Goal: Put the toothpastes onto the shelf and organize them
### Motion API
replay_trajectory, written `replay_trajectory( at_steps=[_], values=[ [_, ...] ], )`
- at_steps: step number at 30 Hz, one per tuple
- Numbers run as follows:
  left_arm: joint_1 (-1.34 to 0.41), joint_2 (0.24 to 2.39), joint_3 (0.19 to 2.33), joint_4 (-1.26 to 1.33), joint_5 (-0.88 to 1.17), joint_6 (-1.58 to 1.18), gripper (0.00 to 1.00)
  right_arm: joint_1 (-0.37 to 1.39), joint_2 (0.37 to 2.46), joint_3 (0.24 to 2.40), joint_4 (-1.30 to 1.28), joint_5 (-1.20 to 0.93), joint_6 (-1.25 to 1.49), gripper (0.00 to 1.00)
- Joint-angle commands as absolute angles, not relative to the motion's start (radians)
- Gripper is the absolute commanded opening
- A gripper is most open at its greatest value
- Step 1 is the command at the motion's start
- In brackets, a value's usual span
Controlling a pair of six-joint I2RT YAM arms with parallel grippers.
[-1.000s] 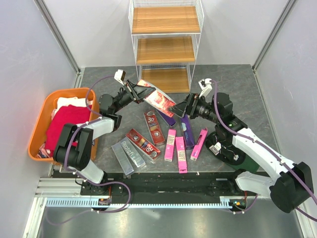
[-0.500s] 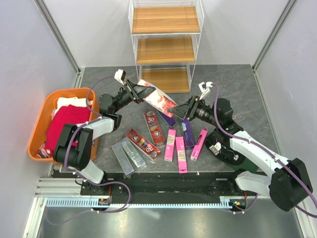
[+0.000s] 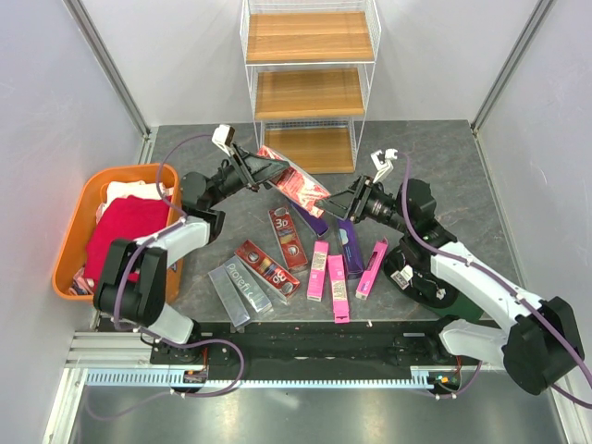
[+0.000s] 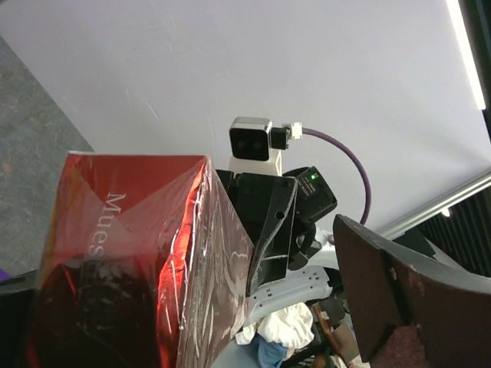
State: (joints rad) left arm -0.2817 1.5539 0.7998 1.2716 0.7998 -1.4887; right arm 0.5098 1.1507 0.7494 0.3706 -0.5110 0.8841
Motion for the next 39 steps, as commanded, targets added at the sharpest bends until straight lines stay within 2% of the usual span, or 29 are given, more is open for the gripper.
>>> replay_trajectory(
  at_steps=[1, 4, 5, 8, 15, 19, 22, 30, 34, 39],
  values=[
    [-0.276, 1.398, 0.831, 1.073, 0.821, -1.263, 1.0, 0.514, 1.1, 0.851, 0.325, -0.421, 0.851, 0.24],
    [-0.272, 1.295, 0.864, 0.719, 0.749, -1.07, 1.0, 0.515, 1.092, 0.886, 0.279, -0.384, 0.833, 0.22],
    [-0.272, 1.273, 0.891, 0.548, 0.682, -0.961, 1.0, 0.514, 1.089, 0.894, 0.27, -0.359, 0.831, 0.22],
    [-0.272, 1.184, 0.932, 0.277, 0.514, -0.792, 1.0, 0.506, 1.094, 0.923, 0.23, -0.316, 0.828, 0.19],
    [-0.272, 1.04, 0.991, -0.059, 0.16, -0.585, 1.0, 0.469, 1.135, 0.989, 0.248, -0.31, 0.859, 0.18],
    [-0.272, 0.989, 0.985, -0.13, -0.052, -0.56, 1.0, 0.436, 1.17, 1.049, 0.267, -0.324, 0.874, 0.18],
    [-0.272, 0.983, 0.982, -0.136, -0.086, -0.534, 1.0, 0.417, 1.218, 1.13, 0.278, -0.347, 0.879, 0.17],
    [-0.272, 1.048, 1.008, -0.147, -0.052, -0.514, 1.0, 0.362, 1.389, 1.428, 0.287, -0.362, 0.89, 0.17],
    [-0.272, 1.063, 1.005, -0.147, -0.041, -0.52, 1.0, 0.325, 1.477, 1.541, 0.299, -0.298, 0.951, 0.17],
    [-0.272, 1.057, 0.989, -0.147, -0.029, -0.538, 1.0, 0.311, 1.626, 1.736, 0.198, -0.138, 0.985, 0.17]
  ],
)
